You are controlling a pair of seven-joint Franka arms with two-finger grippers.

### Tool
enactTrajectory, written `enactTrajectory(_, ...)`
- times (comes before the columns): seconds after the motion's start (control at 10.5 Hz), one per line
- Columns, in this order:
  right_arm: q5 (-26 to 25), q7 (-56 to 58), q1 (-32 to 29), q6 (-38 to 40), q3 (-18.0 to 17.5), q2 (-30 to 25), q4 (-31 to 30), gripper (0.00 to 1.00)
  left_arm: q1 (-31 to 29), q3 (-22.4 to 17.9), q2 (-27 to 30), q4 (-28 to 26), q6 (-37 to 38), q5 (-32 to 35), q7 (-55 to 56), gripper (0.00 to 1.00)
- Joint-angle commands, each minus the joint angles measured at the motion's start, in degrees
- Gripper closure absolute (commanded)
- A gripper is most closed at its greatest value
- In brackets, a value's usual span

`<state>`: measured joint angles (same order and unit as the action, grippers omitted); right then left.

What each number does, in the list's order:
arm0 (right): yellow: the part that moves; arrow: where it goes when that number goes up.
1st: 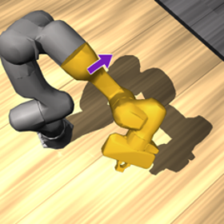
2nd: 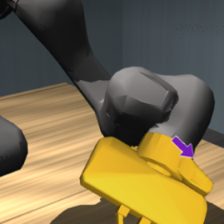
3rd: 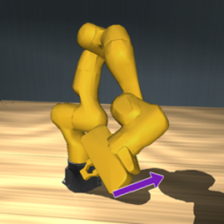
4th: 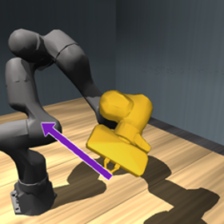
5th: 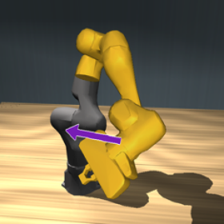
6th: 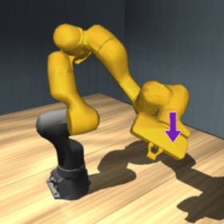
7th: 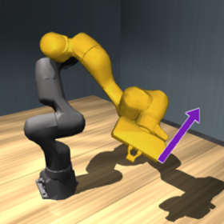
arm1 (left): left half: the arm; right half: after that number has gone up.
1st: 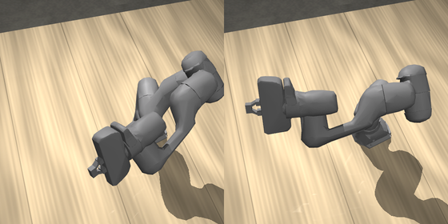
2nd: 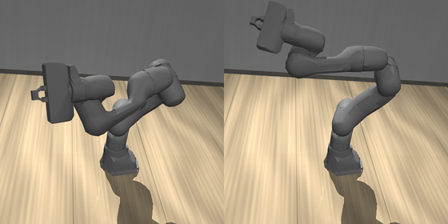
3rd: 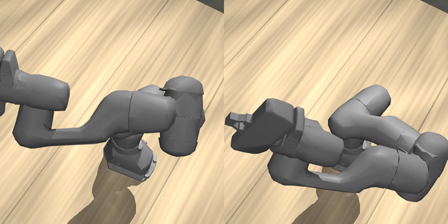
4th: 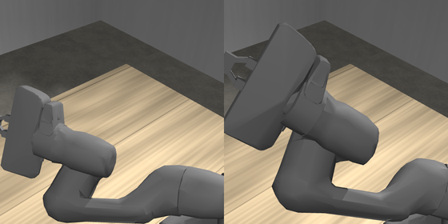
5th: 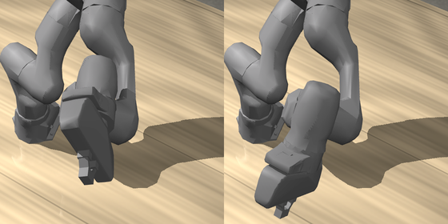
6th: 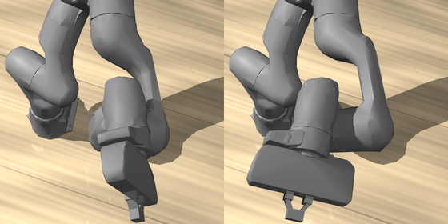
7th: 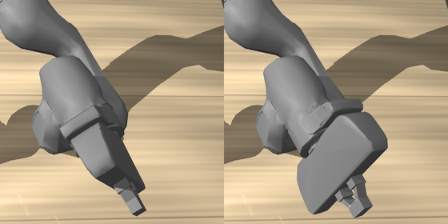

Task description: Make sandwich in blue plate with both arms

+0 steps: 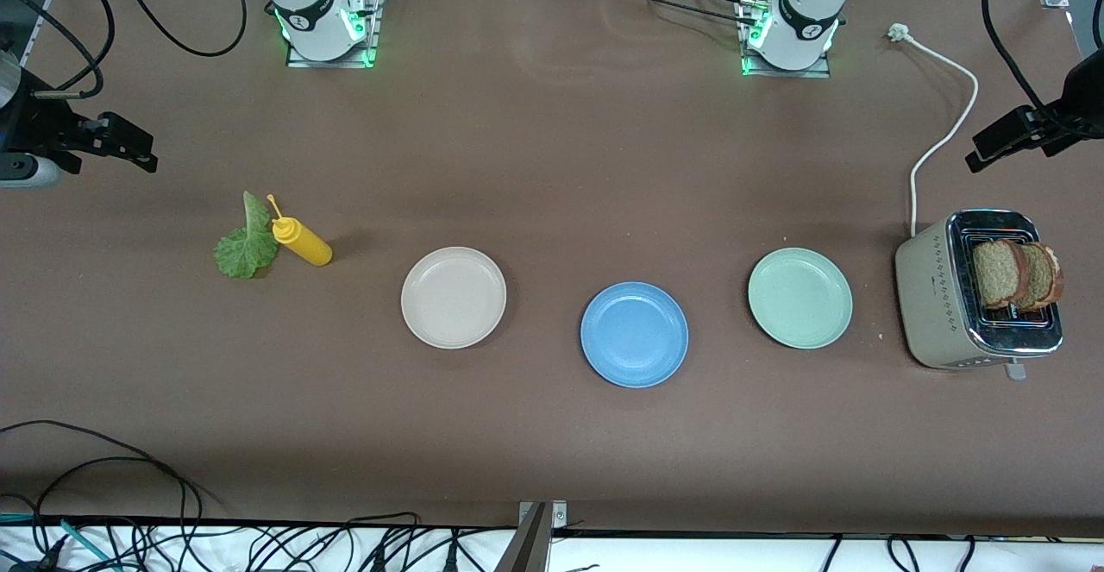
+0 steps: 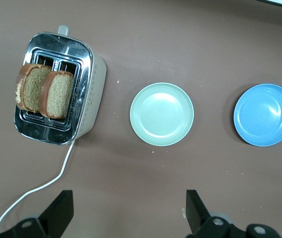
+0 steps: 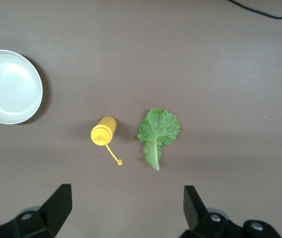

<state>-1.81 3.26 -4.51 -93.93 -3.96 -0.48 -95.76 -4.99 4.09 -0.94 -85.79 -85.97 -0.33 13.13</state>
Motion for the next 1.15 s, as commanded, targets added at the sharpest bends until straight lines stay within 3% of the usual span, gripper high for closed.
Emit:
enactTrajectory(0.0,0.7,0.3,-0.2,0.8,0.0,0.2,0.8,0.00,-0.5,0.0,1.1,-0.7,0.3,-1.5,-1.5,0.00)
enactTrajectory(1.05,0.8,0.4,-0.3,0.9,0.0,0.4,0.8,0.00,-1.2,0.0,1.0,-0.7,0.3,-2.0,-1.5,0.00)
